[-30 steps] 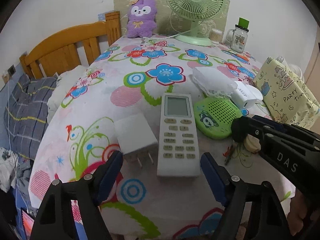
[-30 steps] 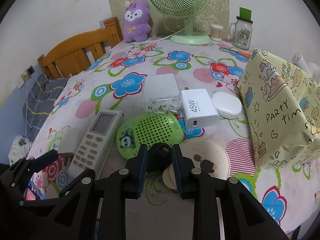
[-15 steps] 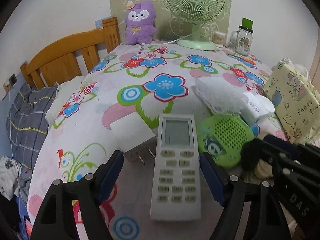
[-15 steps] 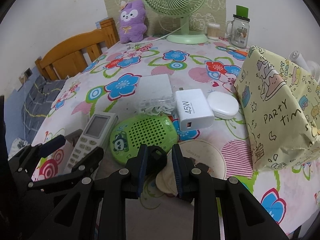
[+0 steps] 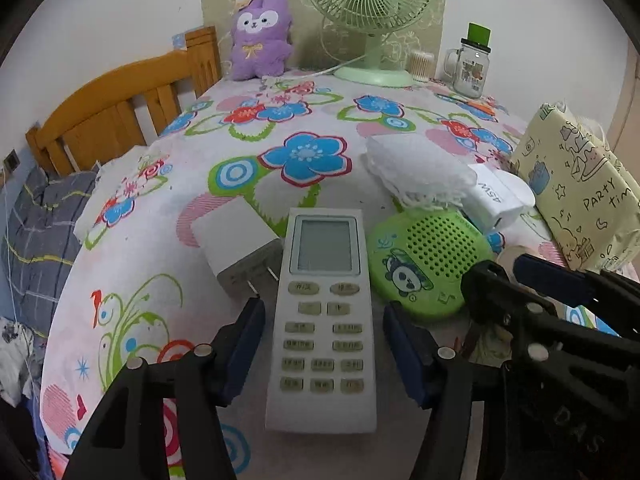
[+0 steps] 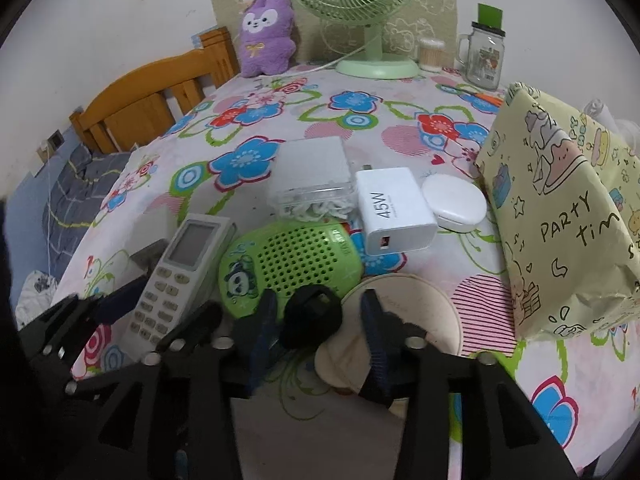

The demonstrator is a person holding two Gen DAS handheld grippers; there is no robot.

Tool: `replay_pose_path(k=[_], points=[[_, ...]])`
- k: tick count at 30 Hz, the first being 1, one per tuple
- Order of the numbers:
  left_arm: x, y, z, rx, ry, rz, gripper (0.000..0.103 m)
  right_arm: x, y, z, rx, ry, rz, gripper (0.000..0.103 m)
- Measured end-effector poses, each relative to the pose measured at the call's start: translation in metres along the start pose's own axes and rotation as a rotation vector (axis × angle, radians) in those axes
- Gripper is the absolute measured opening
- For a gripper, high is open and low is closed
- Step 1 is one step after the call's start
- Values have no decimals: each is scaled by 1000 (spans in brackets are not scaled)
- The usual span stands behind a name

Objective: Organize rigid objects
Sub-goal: 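Close the left gripper on the remote while the right gripper closes on the key, then lift the remote with the left tool while the right tool carries the key to the yellow box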

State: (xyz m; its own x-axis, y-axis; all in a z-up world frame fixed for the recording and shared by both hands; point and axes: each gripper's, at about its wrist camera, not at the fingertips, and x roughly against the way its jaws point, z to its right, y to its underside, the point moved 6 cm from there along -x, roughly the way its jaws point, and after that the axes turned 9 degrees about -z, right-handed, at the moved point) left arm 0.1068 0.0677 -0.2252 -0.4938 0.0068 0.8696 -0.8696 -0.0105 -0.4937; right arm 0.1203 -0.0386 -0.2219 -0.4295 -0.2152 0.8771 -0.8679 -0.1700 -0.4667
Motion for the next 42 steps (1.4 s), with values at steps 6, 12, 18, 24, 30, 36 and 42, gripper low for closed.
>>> replay_pose_path(k=[6, 12, 18, 24, 30, 36, 42], points=[[2, 0, 4, -33, 12, 17, 45, -7, -3, -2, -8, 38, 3, 50], [4, 2, 5, -60, -13, 24, 45, -10, -4, -10, 16, 101, 5, 34], [8, 3, 2, -25, 24, 18, 45, -8, -3, -10, -1, 81, 7, 33], [22, -5, 8, -34, 38, 48, 45, 7, -9, -5, -13, 87, 38, 33], [38, -14, 16, -44, 39, 80, 45, 27, -18, 3, -23, 88, 73, 33], [55, -25, 25, -55, 34, 116, 45, 46, -25, 11, -29, 87, 109, 33], [70, -33, 33, -64, 40, 138, 45, 65, -30, 18, -35, 90, 140, 33]])
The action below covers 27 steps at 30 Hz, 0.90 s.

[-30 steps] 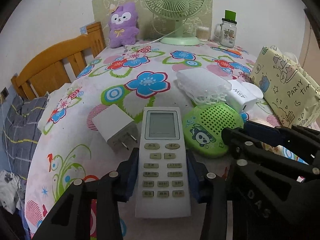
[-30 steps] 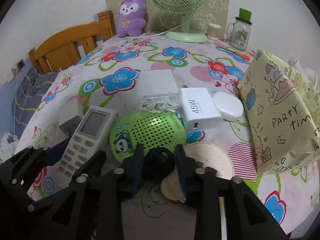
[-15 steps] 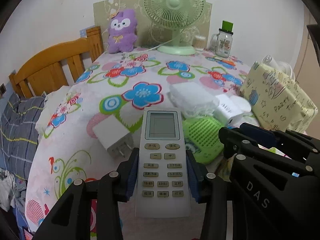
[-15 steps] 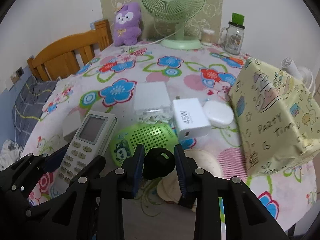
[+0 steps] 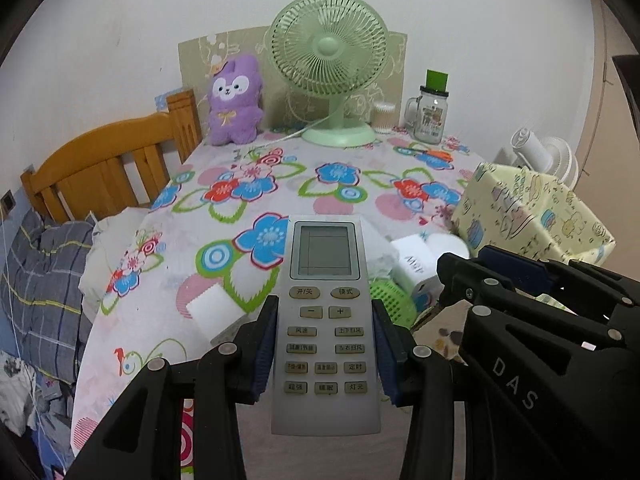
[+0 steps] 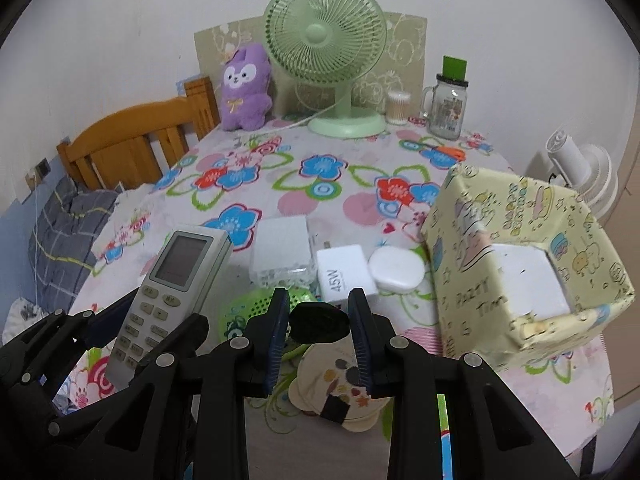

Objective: Organize rigid objects
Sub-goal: 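Lift the remote with the left tool while the right tool carries the key to the yellow box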

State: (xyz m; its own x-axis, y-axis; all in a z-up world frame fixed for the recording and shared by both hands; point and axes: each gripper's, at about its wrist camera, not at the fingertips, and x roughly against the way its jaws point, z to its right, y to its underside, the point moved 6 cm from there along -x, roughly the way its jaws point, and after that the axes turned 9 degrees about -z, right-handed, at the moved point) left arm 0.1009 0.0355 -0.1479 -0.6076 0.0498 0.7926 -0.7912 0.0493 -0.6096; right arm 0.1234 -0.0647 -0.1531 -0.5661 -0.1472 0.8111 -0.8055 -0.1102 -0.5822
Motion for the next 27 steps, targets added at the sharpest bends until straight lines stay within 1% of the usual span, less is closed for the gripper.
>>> replay_pose_path(k=[18, 27], points=[[38, -30, 26, -28, 18, 79, 45, 48, -25, 29, -36, 21, 92, 33], [46, -44, 42, -43, 25, 106, 45, 63, -33, 51, -69, 29, 126, 33]])
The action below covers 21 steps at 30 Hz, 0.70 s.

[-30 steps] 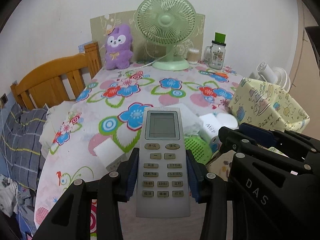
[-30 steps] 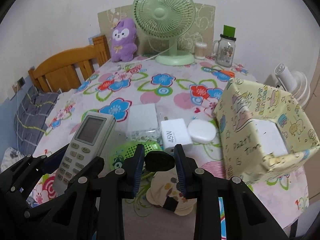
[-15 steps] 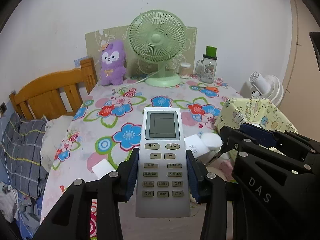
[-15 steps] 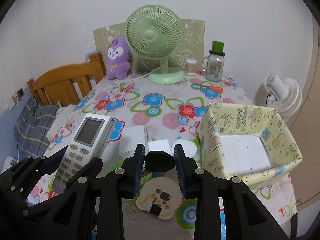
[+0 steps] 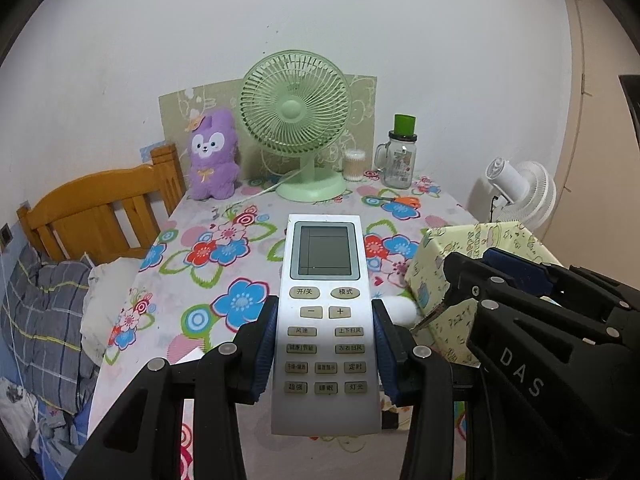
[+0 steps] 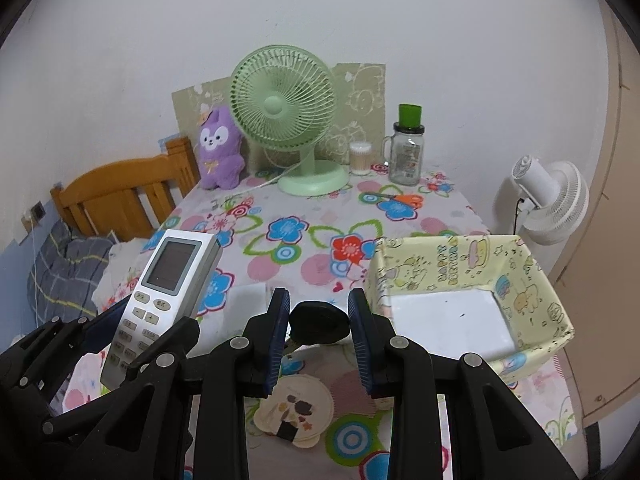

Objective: Organize rigid objects
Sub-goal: 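Lift the remote with the left tool while the right tool carries the key to the yellow box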

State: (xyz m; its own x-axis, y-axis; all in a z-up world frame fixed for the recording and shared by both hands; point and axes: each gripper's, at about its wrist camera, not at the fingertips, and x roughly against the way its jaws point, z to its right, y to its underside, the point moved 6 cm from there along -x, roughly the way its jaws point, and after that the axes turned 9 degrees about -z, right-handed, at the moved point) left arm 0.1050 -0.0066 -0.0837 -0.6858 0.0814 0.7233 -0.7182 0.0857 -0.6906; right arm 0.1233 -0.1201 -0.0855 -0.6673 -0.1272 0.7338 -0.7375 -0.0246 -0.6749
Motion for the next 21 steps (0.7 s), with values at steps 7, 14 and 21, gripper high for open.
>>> replay_pose_path(k=[7, 14, 21], points=[[-1, -12, 18, -15, 11, 16, 45, 6, -7, 21, -20, 12, 16, 33], [-8, -21, 38, -28, 18, 12, 45, 6, -13, 46, -49, 16, 22, 33], [-17, -28, 58, -51, 21, 3, 45, 4, -20, 74, -91, 24, 36, 33]])
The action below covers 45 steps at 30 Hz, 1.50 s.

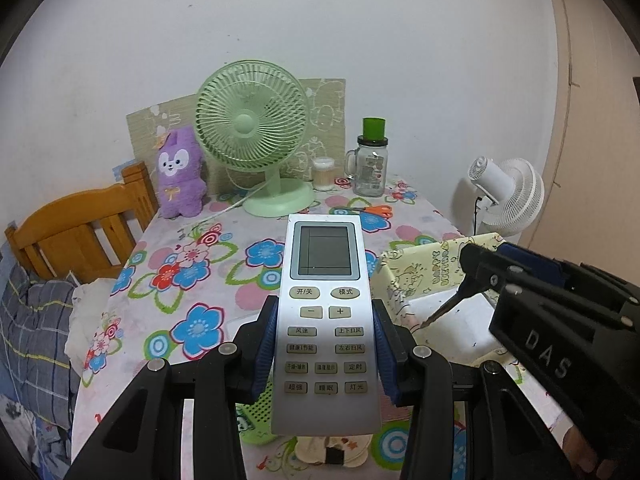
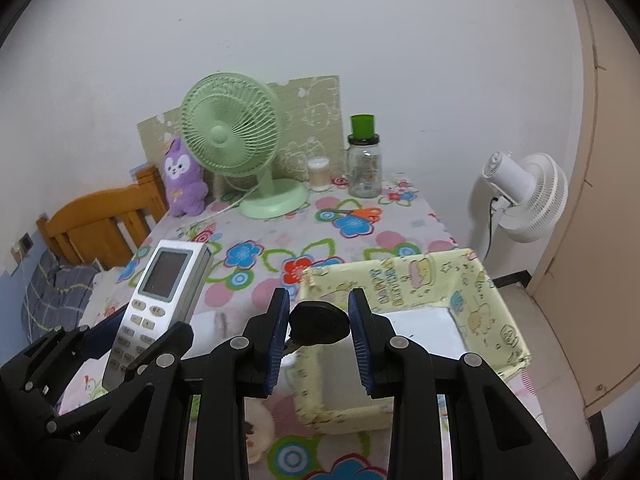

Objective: Organize rigid objects
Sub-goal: 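Lift the remote with the left tool while the right tool carries the key to the yellow box, then open the left gripper over the box while the right gripper drops the key inside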

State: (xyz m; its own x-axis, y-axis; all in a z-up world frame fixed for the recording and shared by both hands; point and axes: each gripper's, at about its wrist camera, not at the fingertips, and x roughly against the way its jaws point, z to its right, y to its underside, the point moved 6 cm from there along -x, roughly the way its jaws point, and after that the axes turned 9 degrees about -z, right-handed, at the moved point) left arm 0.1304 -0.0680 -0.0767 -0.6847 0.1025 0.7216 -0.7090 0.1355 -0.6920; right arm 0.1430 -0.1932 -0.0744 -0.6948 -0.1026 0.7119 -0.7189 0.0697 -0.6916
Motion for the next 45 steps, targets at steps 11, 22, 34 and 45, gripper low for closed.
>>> replay_pose_path(k=[11, 22, 34, 45], points=[[-25, -10, 35, -35, 26, -29, 45, -16, -3, 42, -50, 24, -22, 33], [-53, -13, 64, -44, 46, -78, 45, -36, -5, 72, -57, 42, -62, 33], [-80, -9, 85, -53, 43, -125, 45, -66, 1, 95, -78, 50, -118, 33], [-83, -14, 91, -42, 28, -140, 47, -74, -1, 106, -97, 35, -123, 33]])
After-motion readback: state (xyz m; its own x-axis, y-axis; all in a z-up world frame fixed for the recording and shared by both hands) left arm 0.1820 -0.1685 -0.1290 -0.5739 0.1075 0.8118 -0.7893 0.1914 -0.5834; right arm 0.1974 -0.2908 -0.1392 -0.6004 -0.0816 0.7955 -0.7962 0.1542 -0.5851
